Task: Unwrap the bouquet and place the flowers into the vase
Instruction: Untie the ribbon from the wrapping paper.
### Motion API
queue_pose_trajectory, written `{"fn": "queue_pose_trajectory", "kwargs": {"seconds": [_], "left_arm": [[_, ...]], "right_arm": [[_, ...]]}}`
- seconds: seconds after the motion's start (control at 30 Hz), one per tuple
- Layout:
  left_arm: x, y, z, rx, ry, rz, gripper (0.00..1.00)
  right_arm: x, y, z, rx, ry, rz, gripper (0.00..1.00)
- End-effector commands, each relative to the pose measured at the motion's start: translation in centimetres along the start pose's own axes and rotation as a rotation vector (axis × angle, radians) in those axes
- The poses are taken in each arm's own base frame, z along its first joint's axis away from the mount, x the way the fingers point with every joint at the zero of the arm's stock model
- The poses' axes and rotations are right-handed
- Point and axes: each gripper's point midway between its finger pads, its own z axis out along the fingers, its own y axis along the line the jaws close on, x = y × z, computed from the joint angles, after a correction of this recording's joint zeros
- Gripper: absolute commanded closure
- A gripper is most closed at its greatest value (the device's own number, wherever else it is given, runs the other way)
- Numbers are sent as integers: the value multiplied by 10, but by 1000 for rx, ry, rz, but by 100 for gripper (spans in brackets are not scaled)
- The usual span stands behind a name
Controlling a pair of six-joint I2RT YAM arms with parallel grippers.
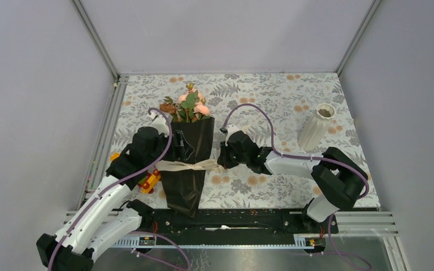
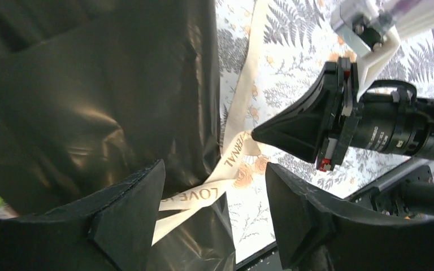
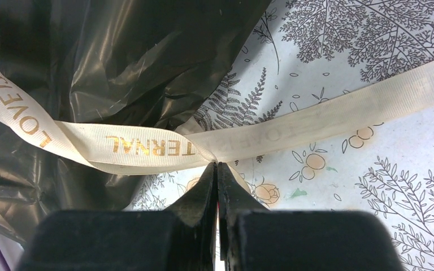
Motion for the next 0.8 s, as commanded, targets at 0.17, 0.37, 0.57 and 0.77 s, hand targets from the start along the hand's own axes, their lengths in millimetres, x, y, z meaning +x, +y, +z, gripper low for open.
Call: {"fn": "queue_pose_trajectory", "kwargs": {"seconds": [0.17,0.37,0.57,0.77], "left_arm": [[15,-38,13,170,16,9,28],[44,-22,28,90,107,61,27],[59,-24,39,60,157,172,24],[67,-13,44,-45,178,247,23]], "right_arm": [[-15,6,1,-29,-14,26,100],[-14,6,3,-37,-7,36,100],[-12,6,4,-47,1,45,100],[-12,6,6,-61,4,57,100]]}}
